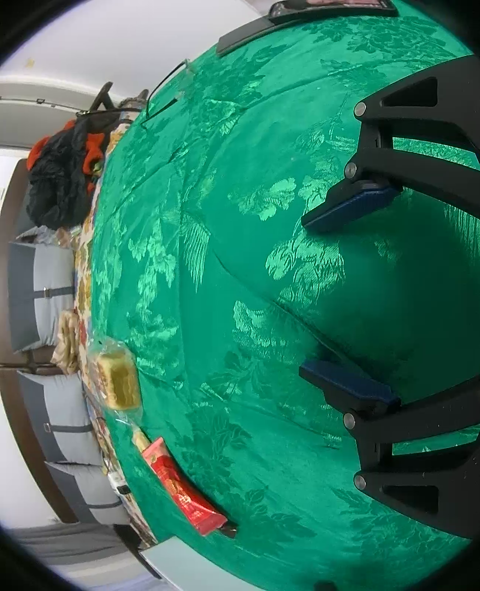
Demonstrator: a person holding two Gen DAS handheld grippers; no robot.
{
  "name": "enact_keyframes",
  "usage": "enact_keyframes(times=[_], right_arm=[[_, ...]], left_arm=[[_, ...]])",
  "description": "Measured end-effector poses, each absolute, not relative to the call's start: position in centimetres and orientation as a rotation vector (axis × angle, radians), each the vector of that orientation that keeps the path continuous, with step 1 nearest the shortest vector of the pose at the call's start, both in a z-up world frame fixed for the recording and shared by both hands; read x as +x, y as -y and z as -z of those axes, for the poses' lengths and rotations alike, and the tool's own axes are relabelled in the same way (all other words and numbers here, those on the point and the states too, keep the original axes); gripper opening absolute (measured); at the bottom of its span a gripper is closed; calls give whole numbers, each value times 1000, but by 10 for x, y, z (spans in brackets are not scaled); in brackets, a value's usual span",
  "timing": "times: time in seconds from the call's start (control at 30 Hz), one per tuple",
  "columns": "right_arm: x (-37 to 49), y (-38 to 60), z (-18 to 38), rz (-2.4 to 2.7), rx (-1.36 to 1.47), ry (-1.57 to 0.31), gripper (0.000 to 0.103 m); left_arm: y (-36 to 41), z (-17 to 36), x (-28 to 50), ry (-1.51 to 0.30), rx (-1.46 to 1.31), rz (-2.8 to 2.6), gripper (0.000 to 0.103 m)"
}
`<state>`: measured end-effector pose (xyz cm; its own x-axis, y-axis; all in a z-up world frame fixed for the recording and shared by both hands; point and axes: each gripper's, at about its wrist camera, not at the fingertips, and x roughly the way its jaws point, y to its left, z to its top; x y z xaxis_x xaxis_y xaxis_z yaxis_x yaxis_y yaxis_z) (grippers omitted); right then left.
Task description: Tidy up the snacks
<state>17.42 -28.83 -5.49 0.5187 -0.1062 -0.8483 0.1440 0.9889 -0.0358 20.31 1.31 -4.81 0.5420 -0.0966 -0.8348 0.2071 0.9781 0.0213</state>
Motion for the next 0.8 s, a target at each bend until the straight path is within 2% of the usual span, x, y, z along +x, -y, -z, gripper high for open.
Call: enact_keyframes(times=[0.13,0.8], right_arm=[[167,286,55,171,56,-1020,85],[160,290,58,179,56,-1020,88]], left_arm=[[-11,59,223,-997,120,185,103],[-24,70,232,-949,55,158,103]])
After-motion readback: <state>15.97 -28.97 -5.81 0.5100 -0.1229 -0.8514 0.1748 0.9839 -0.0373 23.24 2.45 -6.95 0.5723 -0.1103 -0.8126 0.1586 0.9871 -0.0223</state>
